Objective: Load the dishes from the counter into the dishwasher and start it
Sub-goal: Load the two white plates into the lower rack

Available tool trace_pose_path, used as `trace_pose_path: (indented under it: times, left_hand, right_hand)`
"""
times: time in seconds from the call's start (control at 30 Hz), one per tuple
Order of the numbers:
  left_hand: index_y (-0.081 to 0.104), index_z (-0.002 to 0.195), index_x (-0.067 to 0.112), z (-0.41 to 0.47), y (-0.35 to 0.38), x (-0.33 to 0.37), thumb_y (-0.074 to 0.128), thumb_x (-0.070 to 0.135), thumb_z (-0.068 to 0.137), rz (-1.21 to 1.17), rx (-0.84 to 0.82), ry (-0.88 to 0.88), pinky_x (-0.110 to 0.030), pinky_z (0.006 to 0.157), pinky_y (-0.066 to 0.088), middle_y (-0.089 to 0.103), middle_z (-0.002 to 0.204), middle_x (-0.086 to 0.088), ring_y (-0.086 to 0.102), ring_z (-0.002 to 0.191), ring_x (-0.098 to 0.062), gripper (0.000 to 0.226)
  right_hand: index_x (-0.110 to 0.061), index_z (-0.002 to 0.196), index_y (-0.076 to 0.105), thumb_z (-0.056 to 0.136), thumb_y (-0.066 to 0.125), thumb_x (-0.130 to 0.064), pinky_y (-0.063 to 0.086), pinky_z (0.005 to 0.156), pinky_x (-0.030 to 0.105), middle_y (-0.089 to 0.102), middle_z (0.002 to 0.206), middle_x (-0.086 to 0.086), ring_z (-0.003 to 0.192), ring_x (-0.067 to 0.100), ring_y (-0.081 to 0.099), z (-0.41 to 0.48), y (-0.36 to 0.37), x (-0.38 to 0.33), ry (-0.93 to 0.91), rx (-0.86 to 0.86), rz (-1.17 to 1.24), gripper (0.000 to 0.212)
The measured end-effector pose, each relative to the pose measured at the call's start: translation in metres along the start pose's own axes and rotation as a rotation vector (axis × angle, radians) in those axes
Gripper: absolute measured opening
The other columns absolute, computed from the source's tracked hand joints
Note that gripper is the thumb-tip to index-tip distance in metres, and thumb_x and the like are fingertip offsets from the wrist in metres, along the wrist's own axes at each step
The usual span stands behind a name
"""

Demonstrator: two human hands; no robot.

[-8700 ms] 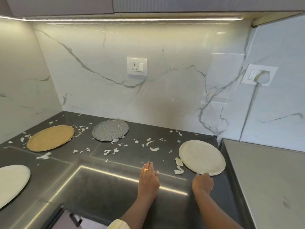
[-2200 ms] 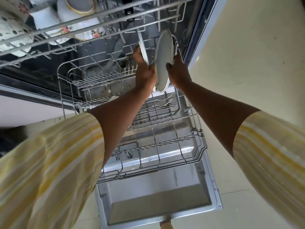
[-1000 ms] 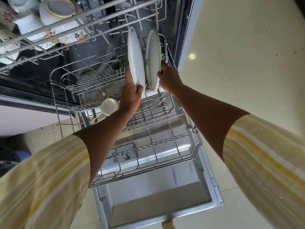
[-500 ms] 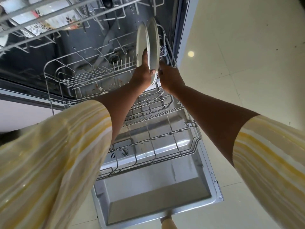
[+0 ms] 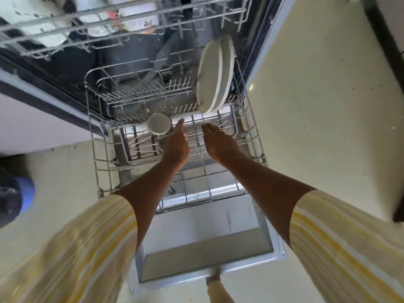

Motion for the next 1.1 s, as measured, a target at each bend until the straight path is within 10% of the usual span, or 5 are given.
trace_pose_path:
  times: [0.37, 0.5, 0.67, 0.9, 1.1]
  left_hand:
    - [0.053, 0.112, -0.016, -0.2, -0.094, -0.166, 0.032, 0.0, 0.079, 0.171, 0.314, 0.076, -0.058, 0.072, 0.053, 0.057, 0.111, -0.038, 0.055, 0.103, -0.056, 0.042]
    - [0.046, 0.125, -0.013, -0.283, -0.135, -0.22, 0.047, 0.013, 0.088, 0.031, 0.267, -0.114, -0.057, 0.095, 0.04, 0.039, 0.134, -0.038, 0.043, 0.12, -0.053, 0.045]
    - [0.03, 0.141, -0.003, -0.376, -0.208, -0.272, 0.05, 0.016, 0.094, 0.047, 0.29, -0.233, -0.048, 0.112, 0.017, 0.016, 0.152, -0.024, 0.02, 0.139, -0.041, 0.054]
    - [0.014, 0.147, 0.005, -0.463, -0.324, -0.312, 0.04, 0.024, 0.098, -0.004, 0.384, -0.349, -0.038, 0.116, 0.005, 0.003, 0.157, -0.011, 0.005, 0.144, -0.027, 0.058]
    - [0.009, 0.148, 0.006, -0.491, -0.398, -0.329, 0.036, 0.029, 0.1, -0.011, 0.445, -0.448, -0.036, 0.117, 0.003, -0.001, 0.157, -0.01, 0.003, 0.145, -0.026, 0.06]
  right_hand:
    - [-0.002, 0.147, 0.013, 0.1, 0.024, -0.024, 0.008, 0.117, 0.04, 0.012, 0.156, 0.014, 0.145, 0.027, 0.01, -0.126, 0.082, -0.194, -0.292, 0.001, -0.32, 0.053]
    - [-0.007, 0.149, 0.006, 0.101, 0.024, -0.029, 0.001, 0.117, 0.038, 0.003, 0.157, 0.01, 0.146, 0.024, 0.001, -0.176, 0.107, -0.278, -0.285, -0.044, -0.342, 0.056]
    - [-0.005, 0.126, 0.057, 0.086, 0.039, -0.031, 0.041, 0.1, 0.043, 0.054, 0.133, 0.01, 0.123, 0.025, 0.053, -0.249, 0.121, -0.397, -0.331, 0.051, -0.261, 0.051]
    - [-0.007, 0.119, 0.063, 0.075, 0.069, -0.03, 0.048, 0.09, 0.04, 0.061, 0.125, 0.008, 0.114, 0.023, 0.06, -0.328, 0.094, -0.538, -0.449, 0.166, -0.239, 0.05]
    - [-0.005, 0.113, 0.067, 0.082, 0.029, -0.03, 0.05, 0.086, 0.041, 0.065, 0.119, 0.009, 0.108, 0.023, 0.063, -0.335, 0.058, -0.618, -0.534, 0.114, -0.297, 0.055]
Point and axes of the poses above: each hand's wrist, its own z-axis towards the middle knuckle, its own y-axis out of the palm, x = y × z, the point moved 4 cm from there along z, towards the middle knuckle
